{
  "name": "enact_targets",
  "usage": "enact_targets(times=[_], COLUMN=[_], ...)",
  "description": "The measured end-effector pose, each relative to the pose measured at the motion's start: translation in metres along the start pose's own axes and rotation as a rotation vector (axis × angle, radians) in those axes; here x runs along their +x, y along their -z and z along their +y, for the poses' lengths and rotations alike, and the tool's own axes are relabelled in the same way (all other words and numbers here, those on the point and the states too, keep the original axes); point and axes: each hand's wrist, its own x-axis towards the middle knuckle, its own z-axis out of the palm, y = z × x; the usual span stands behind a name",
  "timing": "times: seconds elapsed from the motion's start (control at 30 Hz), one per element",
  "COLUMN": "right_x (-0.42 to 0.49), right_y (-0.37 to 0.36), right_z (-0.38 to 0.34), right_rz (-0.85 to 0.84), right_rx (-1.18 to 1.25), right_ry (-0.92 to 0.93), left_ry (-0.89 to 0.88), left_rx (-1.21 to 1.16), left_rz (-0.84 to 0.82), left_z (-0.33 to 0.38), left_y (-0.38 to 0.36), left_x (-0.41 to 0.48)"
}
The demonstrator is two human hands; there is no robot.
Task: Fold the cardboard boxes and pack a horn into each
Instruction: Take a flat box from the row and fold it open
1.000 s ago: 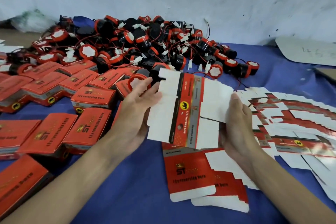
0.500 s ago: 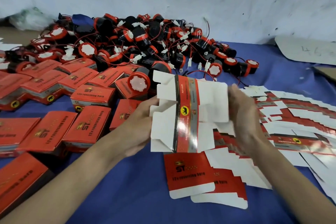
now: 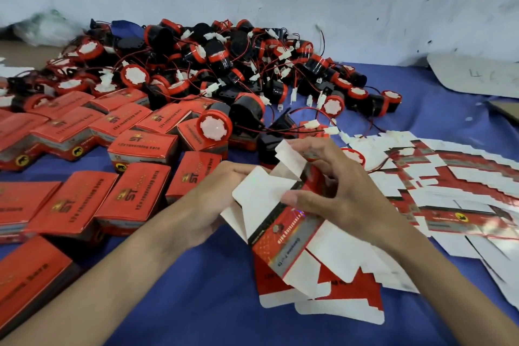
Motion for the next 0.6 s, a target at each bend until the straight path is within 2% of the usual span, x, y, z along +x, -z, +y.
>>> enact_targets(times=[0.07,0.17,0.27,0.33,0.43,0.47,0.6], right_x=[-0.015,-0.020,-0.015,-0.016,-0.017,-0.015,-0.011], right_y=[-0.002,-0.013,-0.014,-0.013,-0.012,-0.015,-0.032], right_z=[0.001,0.004,0.004,0.007,0.007,0.008,0.009], right_rz=[0.087,0.125,0.248,0.308,0.406,0.440,0.581], right_rx=[0.057,-0.001,0.184,0.361,0.589,0.579,0.482], right_ry=[-0.037,0.025,0.045,0.041,-0.011,-0.021,0.025], left_ry=[-0.001,-0.013,-0.027,-0.013,-0.205,-0.258,-0.409], left_rx=[0.034,0.049,0.038,-0.107,-0.298,-0.324,-0.263], left_rz=[0.052,0.019,0.076,0.122,0.143,0.205,0.280], left_z=[-0.004,-0.005,-0.003,0.002,0.007,0.007,-0.015], left_y=[0.001,-0.004,-0.004,-0.004,-0.013,-0.019,-0.041], left_x=[0.005,0.004,0.005,0.007,0.004,0.005,-0.004])
